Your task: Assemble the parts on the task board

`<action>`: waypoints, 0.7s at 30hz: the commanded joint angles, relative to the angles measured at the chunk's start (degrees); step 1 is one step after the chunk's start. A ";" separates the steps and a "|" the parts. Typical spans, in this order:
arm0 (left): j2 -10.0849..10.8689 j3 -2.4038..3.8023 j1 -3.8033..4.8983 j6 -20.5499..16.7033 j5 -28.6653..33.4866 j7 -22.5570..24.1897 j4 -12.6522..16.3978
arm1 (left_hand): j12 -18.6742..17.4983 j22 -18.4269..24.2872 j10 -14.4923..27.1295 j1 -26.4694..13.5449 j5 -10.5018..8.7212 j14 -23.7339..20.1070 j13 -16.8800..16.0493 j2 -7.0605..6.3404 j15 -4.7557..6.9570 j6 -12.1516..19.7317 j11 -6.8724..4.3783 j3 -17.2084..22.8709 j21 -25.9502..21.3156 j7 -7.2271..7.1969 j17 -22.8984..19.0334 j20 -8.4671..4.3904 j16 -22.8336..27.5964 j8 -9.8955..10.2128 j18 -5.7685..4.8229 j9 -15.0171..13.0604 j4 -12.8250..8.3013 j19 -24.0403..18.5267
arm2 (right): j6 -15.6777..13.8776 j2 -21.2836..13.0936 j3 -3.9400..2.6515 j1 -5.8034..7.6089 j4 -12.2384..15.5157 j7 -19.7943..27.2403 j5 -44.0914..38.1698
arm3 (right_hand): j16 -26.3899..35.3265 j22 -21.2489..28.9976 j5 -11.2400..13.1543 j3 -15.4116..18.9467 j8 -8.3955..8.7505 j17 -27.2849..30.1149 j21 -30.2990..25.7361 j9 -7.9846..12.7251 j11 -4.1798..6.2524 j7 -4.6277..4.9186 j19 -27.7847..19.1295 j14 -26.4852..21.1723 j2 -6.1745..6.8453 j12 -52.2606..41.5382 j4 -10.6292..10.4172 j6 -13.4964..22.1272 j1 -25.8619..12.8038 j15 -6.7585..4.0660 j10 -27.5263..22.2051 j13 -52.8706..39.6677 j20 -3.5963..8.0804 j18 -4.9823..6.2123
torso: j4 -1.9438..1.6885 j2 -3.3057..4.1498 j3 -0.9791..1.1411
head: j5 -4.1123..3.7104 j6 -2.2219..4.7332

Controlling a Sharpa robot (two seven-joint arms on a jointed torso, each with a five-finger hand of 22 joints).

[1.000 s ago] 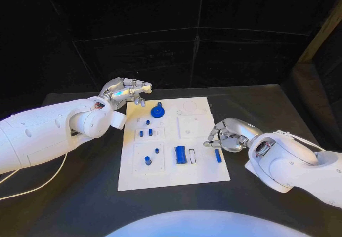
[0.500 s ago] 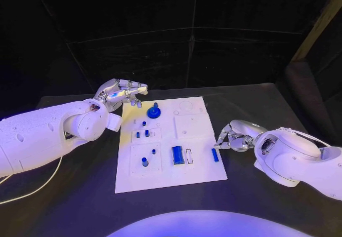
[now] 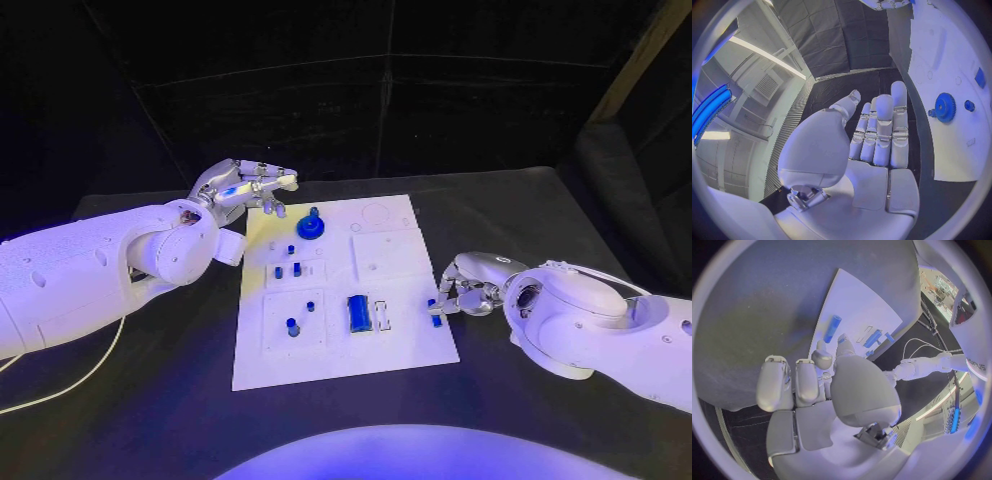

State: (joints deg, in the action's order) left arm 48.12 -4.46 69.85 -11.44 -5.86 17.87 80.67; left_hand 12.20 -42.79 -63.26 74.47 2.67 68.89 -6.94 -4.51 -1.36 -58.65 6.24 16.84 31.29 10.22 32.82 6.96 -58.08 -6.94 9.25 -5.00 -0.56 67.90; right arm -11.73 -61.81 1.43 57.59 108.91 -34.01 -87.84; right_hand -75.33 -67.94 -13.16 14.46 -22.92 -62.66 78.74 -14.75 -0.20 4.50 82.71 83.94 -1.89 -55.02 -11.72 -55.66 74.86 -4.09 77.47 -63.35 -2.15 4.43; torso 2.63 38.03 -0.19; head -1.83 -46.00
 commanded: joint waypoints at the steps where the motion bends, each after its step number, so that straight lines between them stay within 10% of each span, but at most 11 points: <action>1: -0.15 0.05 0.09 0.30 0.18 0.56 -0.02 | 0.16 0.06 0.42 -0.09 0.09 -0.34 -0.06 0.44 -0.07 0.37 -0.12 -0.38 -0.28 -0.07 -0.09 0.20 0.30 -0.37 1.17 0.07 0.11 0.32 | 2.65 0.42 0.01 -0.17 -0.13 -1.17 -1.70 | 0.20 0.08 0.37 0.29 0.25 0.08 -0.26 -0.08 0.26 0.02 -0.37 1.63 0.07 0.17 0.01 -0.36 -0.45 -0.06 -0.25 0.02 0.17 -0.11 | 0.00 0.03 -0.08 | -0.30 -0.02; 21: -0.19 0.05 0.09 0.47 0.18 0.41 -0.19 | 0.16 0.06 0.42 -0.09 0.09 -0.34 -0.06 0.44 -0.07 0.37 -0.12 -0.38 -0.28 -0.07 -0.09 0.20 0.30 -0.37 1.17 0.07 0.11 0.32 | 5.68 4.23 0.02 -1.63 -2.43 -2.74 -7.55 | 0.71 -0.01 -0.23 -0.30 0.95 0.60 -0.34 -1.72 0.33 0.07 -0.39 1.61 -0.87 0.90 2.58 -0.11 4.52 -0.15 -0.46 0.15 0.29 -0.14 | -0.04 0.01 -0.09 | 0.03 -0.17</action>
State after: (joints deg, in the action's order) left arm 47.95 -4.46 69.84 -11.42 -5.86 17.87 80.45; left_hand 12.20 -42.80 -63.26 74.47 2.67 68.89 -6.93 -4.51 -1.36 -58.65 6.24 16.84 31.29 10.22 32.82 6.96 -58.08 -6.94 9.25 -5.00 -0.56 67.90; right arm -8.50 -57.76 1.11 56.38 106.88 -35.62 -92.53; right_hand -74.90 -68.04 -13.05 14.16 -22.27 -62.12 78.74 -16.67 0.01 4.51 82.50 83.93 -2.67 -54.45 -9.49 -56.30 78.98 -4.09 77.27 -63.29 -1.93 4.44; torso 2.60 38.00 -0.26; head -1.84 -46.12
